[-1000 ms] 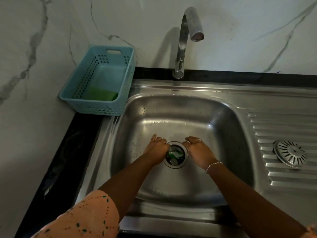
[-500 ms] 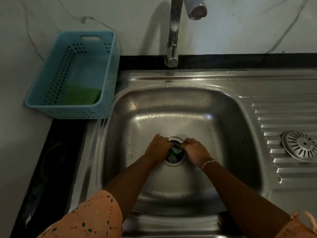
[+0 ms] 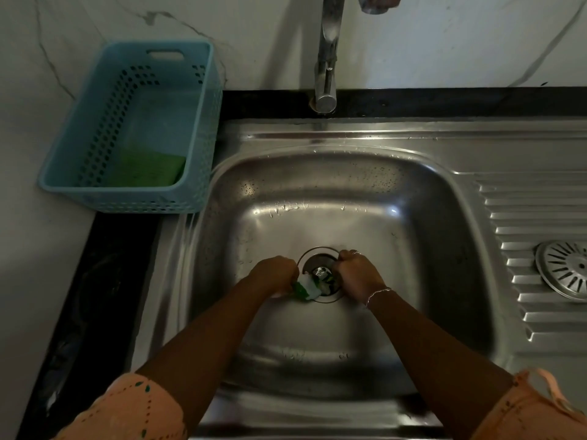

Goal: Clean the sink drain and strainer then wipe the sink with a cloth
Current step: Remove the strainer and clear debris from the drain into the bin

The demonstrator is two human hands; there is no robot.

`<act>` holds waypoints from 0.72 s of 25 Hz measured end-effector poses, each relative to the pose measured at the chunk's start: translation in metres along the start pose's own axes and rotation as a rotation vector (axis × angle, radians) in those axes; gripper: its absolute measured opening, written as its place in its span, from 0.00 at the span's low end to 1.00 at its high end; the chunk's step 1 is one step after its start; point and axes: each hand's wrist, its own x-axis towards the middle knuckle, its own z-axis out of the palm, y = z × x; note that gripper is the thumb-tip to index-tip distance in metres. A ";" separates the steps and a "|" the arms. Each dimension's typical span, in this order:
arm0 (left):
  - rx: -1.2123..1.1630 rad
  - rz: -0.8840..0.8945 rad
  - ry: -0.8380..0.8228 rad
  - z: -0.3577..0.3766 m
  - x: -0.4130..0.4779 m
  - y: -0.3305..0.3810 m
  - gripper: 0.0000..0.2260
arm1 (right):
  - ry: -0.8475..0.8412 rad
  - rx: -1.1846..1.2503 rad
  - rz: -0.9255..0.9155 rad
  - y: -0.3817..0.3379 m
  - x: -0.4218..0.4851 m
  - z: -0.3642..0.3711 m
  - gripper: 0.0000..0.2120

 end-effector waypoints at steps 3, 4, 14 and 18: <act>0.057 0.001 -0.013 0.006 0.002 0.001 0.11 | -0.003 -0.056 -0.032 -0.002 0.003 0.003 0.17; 0.074 0.005 -0.002 0.008 0.002 0.001 0.11 | -0.010 -0.069 -0.036 -0.002 0.004 0.005 0.17; 0.182 0.096 0.137 0.010 0.021 0.010 0.29 | 0.011 -0.061 -0.032 0.001 0.006 0.010 0.19; 0.293 0.149 0.172 0.008 0.030 0.015 0.29 | 0.028 -0.067 -0.031 0.001 0.008 0.010 0.19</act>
